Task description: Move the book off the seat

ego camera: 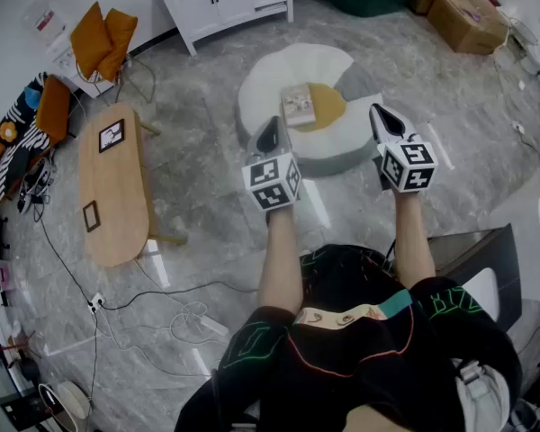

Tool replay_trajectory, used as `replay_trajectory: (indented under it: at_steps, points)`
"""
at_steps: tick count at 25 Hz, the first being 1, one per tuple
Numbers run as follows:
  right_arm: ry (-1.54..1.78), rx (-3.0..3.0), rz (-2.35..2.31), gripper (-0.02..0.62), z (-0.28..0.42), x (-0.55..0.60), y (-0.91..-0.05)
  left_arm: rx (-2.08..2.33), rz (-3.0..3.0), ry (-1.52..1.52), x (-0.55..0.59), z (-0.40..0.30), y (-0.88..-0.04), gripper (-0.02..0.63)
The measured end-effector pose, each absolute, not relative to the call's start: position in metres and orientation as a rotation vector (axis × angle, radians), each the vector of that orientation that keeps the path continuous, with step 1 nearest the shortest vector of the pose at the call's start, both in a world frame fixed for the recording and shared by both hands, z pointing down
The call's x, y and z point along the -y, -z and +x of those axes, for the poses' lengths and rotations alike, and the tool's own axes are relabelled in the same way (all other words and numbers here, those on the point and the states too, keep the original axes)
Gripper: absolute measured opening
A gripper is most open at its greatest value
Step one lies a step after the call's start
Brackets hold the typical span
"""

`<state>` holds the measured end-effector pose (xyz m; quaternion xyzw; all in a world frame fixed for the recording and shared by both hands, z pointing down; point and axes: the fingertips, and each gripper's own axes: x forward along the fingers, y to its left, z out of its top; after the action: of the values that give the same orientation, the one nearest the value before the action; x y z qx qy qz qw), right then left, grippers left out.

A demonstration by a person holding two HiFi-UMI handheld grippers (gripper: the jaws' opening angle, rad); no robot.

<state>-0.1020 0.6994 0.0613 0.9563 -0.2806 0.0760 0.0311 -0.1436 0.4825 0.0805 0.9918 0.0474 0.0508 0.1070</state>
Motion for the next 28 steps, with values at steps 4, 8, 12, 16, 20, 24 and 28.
replay_trajectory:
  at_steps: [4, 8, 12, 16, 20, 24, 28]
  points:
    - [-0.232, 0.881, 2.933, 0.003, -0.105, -0.700, -0.066, -0.142, 2.939, -0.171, -0.484, -0.145, -0.085, 0.011]
    - [-0.239, 0.836, 2.973, 0.003, -0.104, -0.714, -0.068, -0.131, 2.947, -0.182, -0.485, -0.146, -0.085, 0.011]
    - [-0.247, 0.804, 3.013, 0.003, -0.102, -0.726, -0.079, -0.124, 2.946, -0.208, -0.489, -0.148, -0.096, 0.011]
    - [-0.263, 0.822, 3.001, 0.003, -0.095, -0.724, -0.081, -0.123, 2.942, -0.235, -0.492, -0.138, -0.100, 0.011]
    - [-0.316, 0.792, 3.028, 0.003, -0.082, -0.736, -0.098, -0.136, 2.940, -0.307, -0.500, -0.127, -0.119, 0.011]
    - [-0.331, 0.799, 3.067, 0.003, -0.060, -0.733, -0.112, -0.142, 2.951, -0.377, -0.499, -0.106, -0.138, 0.011]
    - [-0.327, 0.801, 3.102, 0.003, -0.037, -0.725, -0.123, -0.162, 2.962, -0.477, -0.495, -0.077, -0.157, 0.011]
